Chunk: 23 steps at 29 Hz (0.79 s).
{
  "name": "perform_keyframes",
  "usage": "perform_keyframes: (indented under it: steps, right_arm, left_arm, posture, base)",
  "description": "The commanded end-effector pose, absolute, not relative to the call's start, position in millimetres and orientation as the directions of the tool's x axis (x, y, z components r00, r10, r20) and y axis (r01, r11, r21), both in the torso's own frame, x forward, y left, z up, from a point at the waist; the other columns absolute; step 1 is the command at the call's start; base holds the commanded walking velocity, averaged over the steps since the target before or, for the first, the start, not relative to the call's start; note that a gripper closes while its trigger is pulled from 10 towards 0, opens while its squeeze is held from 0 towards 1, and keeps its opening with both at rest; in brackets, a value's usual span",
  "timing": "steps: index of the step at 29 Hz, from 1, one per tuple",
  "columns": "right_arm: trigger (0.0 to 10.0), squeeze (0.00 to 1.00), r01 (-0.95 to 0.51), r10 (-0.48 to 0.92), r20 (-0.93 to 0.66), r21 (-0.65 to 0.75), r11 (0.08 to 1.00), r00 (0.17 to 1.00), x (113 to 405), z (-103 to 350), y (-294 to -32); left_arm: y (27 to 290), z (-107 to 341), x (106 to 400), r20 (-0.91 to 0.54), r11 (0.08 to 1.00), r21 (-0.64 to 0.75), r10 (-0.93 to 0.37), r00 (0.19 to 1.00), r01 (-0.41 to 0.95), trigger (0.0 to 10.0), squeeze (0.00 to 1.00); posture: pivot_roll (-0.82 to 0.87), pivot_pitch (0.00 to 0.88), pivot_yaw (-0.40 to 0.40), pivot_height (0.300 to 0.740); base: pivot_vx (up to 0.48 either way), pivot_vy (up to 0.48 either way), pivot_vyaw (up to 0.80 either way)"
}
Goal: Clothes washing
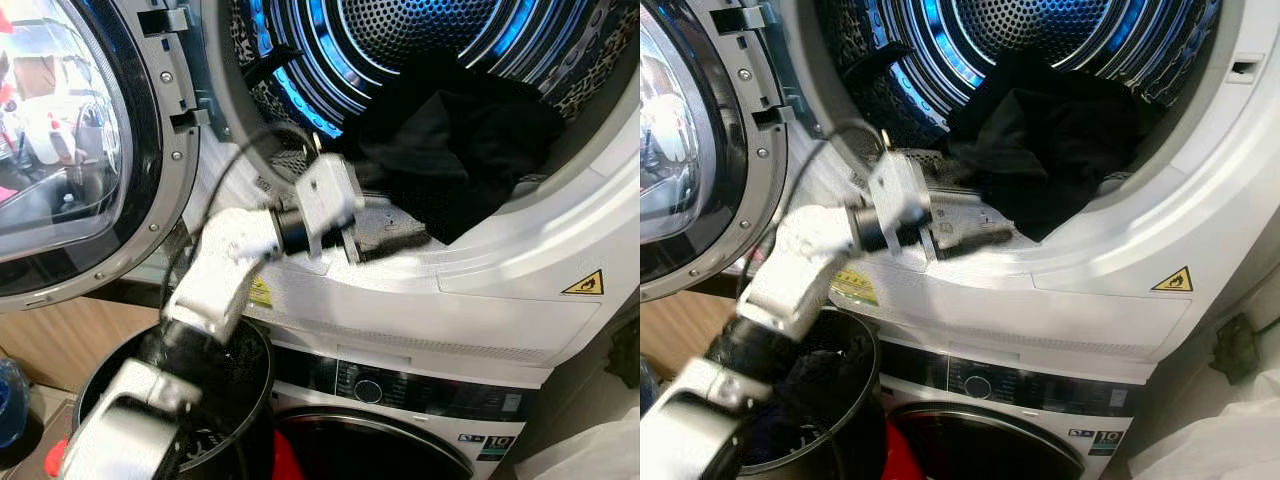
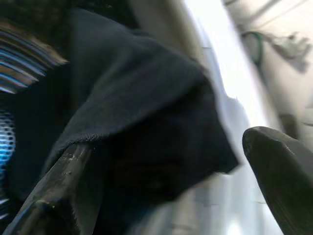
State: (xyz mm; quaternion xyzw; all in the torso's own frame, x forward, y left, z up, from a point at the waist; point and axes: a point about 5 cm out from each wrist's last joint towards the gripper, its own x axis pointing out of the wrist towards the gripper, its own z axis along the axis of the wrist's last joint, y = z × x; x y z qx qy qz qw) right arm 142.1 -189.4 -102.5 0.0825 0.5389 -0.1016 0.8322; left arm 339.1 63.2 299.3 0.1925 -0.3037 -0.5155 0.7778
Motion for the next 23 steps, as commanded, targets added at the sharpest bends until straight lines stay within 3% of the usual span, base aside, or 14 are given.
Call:
perform_keyframes:
  steps: [1, 13, 23]
  right_arm:
    - [10.0, 0.0, 0.269, -0.079, -0.912, 0.035, 0.963, 0.403, 142.8, -102.4, -187.6]
    - [10.0, 0.0, 0.289, -0.087, -0.917, 0.032, 0.957, 0.39, 136.8, -104.4, -188.4]
    - [10.0, 0.0, 0.319, -0.094, -0.923, 0.032, 0.947, 0.374, 127.3, -107.3, -189.7]
  left_arm:
    - [70.9, 306.4, 346.1, 0.287, 0.413, 0.613, -0.911, 0.298, 0.673, 10.0, 0.0]
    - [79.9, 325.4, 376.0, 0.273, 0.462, 0.599, -0.886, 0.376, 0.654, 10.0, 0.0]
    - [56.4, 314.3, 379.5, 0.167, 0.284, 0.509, -0.959, 0.231, 0.813, 10.0, 0.0]
  posture:
    - [0.03, 0.0, 0.056, 0.74]
    - [-0.02, 0.0, 0.082, 0.74]
    - [-0.06, 0.0, 0.102, 0.74]
  base:
    - [0.0, 0.0, 0.0]
    - [0.0, 0.0, 0.0]
    - [0.0, 0.0, 0.0]
